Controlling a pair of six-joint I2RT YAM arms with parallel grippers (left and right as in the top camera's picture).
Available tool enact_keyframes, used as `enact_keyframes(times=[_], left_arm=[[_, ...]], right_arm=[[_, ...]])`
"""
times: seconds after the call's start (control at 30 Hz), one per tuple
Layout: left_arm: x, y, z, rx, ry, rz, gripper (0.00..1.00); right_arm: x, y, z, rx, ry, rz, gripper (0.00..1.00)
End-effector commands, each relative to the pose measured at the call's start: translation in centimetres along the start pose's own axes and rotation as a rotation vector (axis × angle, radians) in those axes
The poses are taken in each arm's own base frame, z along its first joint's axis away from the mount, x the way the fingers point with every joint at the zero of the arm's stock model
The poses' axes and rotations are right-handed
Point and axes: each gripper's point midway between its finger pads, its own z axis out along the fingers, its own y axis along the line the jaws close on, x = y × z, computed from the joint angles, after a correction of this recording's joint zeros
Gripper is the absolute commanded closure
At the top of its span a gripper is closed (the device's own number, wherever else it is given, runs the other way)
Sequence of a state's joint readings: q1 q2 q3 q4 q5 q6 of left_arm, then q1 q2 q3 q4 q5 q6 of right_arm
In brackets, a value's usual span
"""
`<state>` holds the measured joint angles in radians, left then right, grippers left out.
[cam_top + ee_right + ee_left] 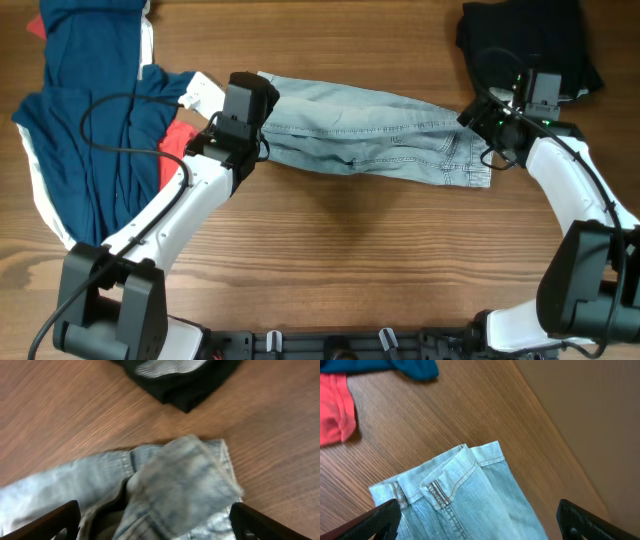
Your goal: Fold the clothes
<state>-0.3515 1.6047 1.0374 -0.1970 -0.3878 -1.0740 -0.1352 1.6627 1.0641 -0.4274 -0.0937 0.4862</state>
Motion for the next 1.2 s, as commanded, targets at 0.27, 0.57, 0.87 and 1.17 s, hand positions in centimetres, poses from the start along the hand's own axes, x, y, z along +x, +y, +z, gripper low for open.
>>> enact_keyframes(times=[0.27, 0.57, 0.87, 1.17], left_arm=[[0.7, -0.8, -0.3, 0.031, 0.039, 0.216, 0.00], [-1.1, 2.0, 0.2, 0.008, 0.182, -0.005, 0.00], [-1.2, 3.8, 0.2, -0.053, 0.197, -0.009, 0.00], [-1.1, 4.1, 0.2, -0.063, 0.204, 0.011, 0.00]], right_arm=[[2.5, 9.0, -6.3, -0.227, -0.012, -0.453, 0.26], [8.1, 9.1, -1.5, -0.180, 0.180, -0.406, 0.96], [9.8, 9.7, 0.7, -0.198, 0.235, -0.424, 0.95], [6.9, 12.3, 5.8, -0.269, 0.075, -0.391, 0.96]])
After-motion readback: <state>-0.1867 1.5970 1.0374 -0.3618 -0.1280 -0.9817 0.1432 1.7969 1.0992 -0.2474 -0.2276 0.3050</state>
